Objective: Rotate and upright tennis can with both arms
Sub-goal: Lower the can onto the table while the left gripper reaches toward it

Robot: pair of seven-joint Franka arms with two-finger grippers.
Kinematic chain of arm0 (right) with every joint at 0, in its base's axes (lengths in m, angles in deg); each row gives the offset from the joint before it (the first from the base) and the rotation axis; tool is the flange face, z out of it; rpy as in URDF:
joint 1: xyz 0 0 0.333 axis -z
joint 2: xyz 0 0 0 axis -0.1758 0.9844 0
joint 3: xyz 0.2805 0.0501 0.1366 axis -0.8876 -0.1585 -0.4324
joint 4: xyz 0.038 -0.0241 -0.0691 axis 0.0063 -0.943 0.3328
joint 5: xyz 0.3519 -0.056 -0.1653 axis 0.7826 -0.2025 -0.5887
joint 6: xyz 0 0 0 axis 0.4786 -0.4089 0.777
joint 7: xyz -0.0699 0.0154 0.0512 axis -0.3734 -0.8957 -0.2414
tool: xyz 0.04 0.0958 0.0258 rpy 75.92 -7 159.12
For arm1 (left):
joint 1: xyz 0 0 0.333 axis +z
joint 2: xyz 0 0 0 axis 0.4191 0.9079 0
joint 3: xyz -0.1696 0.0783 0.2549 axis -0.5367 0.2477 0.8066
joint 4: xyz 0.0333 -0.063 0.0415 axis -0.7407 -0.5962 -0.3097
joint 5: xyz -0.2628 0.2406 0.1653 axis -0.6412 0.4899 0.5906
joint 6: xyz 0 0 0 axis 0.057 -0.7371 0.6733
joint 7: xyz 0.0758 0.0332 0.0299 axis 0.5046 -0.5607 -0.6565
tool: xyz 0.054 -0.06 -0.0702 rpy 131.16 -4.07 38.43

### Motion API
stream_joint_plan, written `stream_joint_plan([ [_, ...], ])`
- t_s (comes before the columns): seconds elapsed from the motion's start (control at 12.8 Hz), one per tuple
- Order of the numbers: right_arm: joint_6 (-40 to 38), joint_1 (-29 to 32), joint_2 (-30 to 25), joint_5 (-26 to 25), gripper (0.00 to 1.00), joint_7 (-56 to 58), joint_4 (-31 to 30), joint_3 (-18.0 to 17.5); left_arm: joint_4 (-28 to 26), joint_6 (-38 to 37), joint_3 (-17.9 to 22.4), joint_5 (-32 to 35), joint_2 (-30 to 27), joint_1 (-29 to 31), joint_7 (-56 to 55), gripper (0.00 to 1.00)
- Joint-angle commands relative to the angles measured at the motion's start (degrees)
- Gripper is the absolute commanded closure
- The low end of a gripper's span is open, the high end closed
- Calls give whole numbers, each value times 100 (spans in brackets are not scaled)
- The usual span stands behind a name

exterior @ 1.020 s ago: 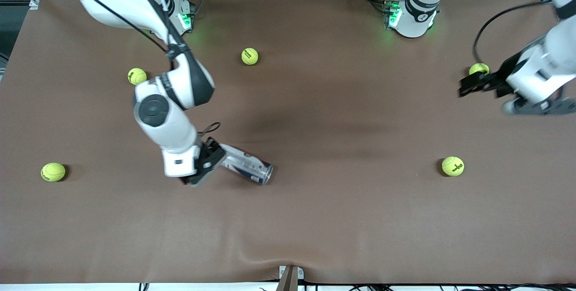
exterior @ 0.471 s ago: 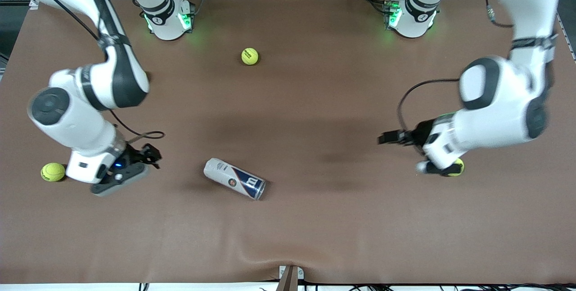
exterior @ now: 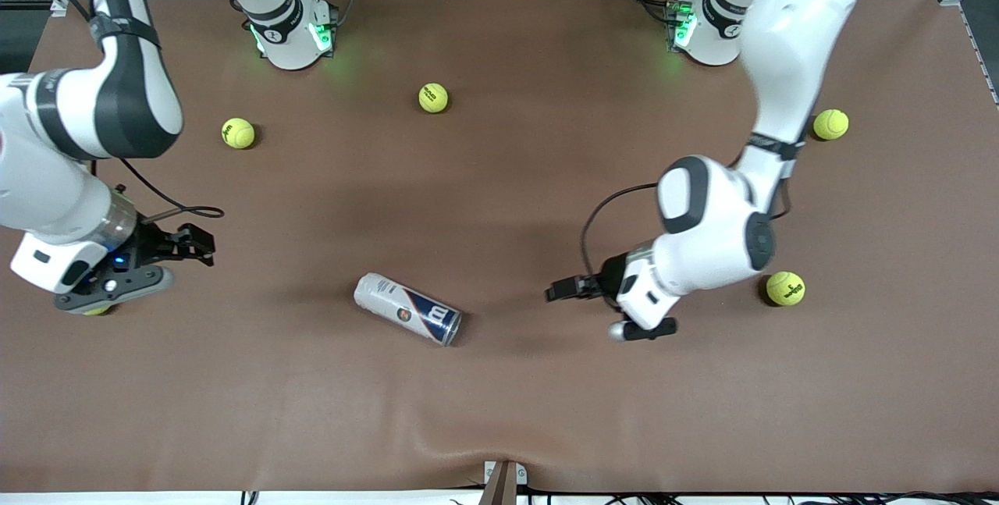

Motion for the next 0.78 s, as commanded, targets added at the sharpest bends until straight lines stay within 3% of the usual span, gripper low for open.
stream_joint_plan([
  [0.0, -739, 303, -117, 34, 0, -652, 167, -105, 654, 555, 21, -607, 652, -320, -84, 0],
  [0.24, -1681, 322, -309, 34, 0, -1234, 476, -105, 1016, 1038, 3, -1223, 1127, -645, -40, 0],
  [0.71, -2132, 322, -776, -28, 0, -1358, 458, -105, 1421, 1751, -226, -1603, 1770, -1120, 73, 0],
])
